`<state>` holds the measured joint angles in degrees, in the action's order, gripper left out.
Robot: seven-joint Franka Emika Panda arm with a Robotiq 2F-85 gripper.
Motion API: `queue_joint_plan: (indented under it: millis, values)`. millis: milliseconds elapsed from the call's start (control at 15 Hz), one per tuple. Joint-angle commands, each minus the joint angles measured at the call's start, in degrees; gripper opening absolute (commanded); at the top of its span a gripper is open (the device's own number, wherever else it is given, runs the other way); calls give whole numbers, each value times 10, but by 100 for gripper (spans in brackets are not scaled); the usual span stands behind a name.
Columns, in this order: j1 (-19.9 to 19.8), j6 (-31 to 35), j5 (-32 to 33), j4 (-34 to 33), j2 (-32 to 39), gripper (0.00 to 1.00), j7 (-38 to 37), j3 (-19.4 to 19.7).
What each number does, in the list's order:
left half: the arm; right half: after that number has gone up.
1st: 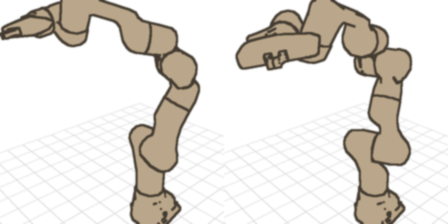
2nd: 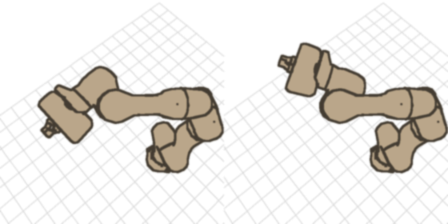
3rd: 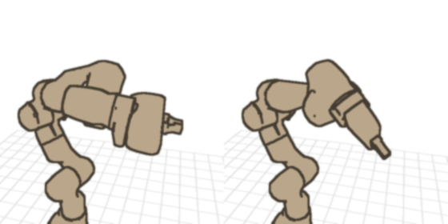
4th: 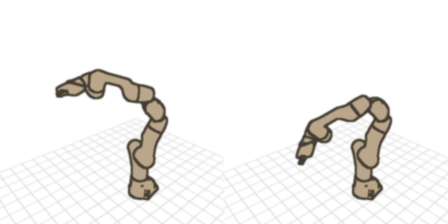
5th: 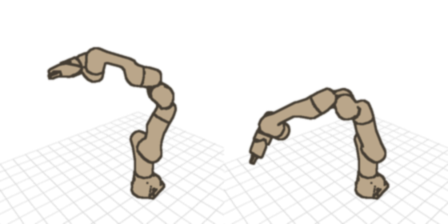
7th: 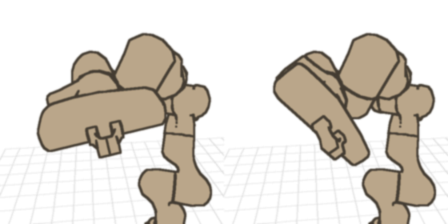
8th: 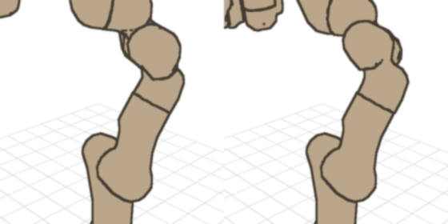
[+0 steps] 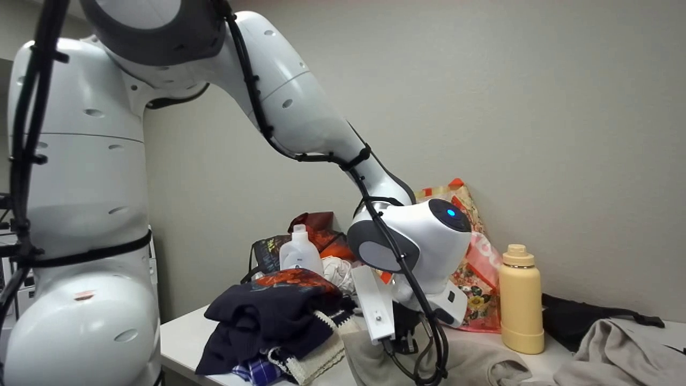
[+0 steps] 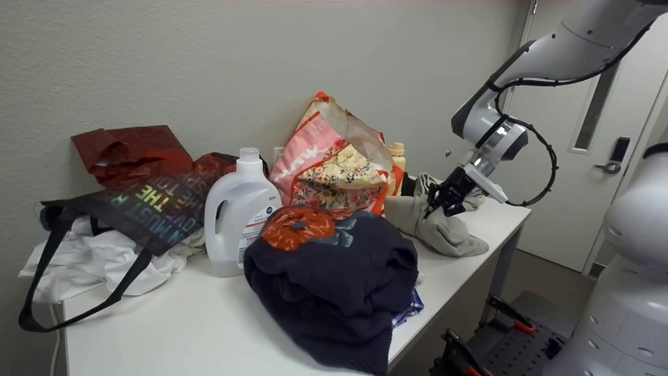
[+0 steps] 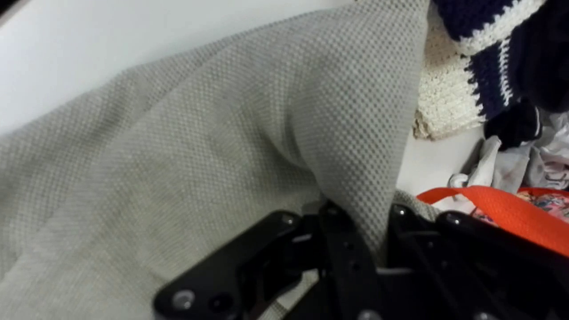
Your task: Fold the beige shirt
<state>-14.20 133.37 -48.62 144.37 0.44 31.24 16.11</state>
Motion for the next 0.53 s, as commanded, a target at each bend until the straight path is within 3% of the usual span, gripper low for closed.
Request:
queue_joint_plan:
  millis: [0, 467]
  values:
    - [-5, 6, -52, -59, 42, 6, -17, -7]
    - [-51, -64, -36, -138, 81, 6, -107, 20]
